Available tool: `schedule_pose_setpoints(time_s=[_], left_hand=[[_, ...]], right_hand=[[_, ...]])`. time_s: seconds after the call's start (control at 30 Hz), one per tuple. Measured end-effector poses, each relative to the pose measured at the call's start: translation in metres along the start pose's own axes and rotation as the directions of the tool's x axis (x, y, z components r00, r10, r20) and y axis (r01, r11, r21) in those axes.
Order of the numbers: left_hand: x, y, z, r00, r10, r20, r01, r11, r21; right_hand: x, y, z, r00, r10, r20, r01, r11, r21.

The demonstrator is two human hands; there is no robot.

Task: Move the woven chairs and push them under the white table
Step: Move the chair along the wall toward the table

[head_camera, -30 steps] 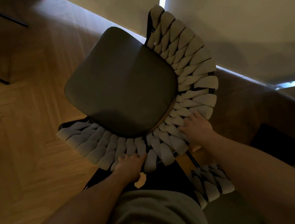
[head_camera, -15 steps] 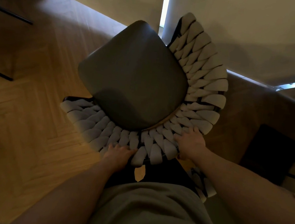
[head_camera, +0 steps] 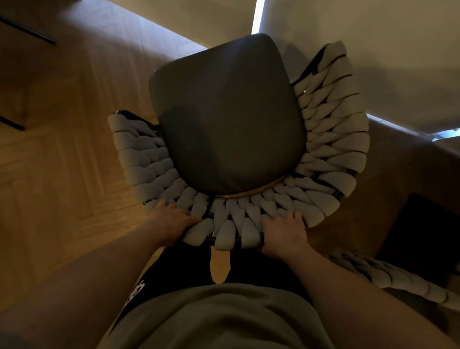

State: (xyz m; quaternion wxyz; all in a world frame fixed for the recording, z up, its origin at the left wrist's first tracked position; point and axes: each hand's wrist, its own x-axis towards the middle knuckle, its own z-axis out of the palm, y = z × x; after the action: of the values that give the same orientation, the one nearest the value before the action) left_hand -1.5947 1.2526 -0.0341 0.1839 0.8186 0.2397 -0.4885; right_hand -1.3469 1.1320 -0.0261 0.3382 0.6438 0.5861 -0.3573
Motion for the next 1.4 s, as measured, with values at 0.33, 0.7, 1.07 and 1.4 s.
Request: schedule_pose_setpoints(time_s=[0.33,0.7,1.07,1.4], left_hand=[[-0.006,-0.004,-0.006,1.0,0.006,-0.016,-0.005,0.998,0.07],[-0.022,-0.057,-0.005,0.99,-0.125,-0.07,0.133,0.982,0.132],[0.004,-0.014,0.005,0.999,-0.028,-0.02,0.027,0.996,-0.085],[0.001,-0.055,0.006,0.996,0.08,-0.048,-0.079,0.996,0.032]], right_hand=[[0.0,-0.005,0.008,0.999,-0.013,-0.041,0.014,0.999,0.037],[-0.007,-0.032,-0.03,0.977,-0.212,-0.026,0.212,0.948,0.237],[0.014,0.048,-0.031,0.997,-0.081,-0.008,0.077,0.972,-0.224],[0.008,0.011,-0.014,0.999,0.052,-0.008,-0.053,0.988,-0.148]])
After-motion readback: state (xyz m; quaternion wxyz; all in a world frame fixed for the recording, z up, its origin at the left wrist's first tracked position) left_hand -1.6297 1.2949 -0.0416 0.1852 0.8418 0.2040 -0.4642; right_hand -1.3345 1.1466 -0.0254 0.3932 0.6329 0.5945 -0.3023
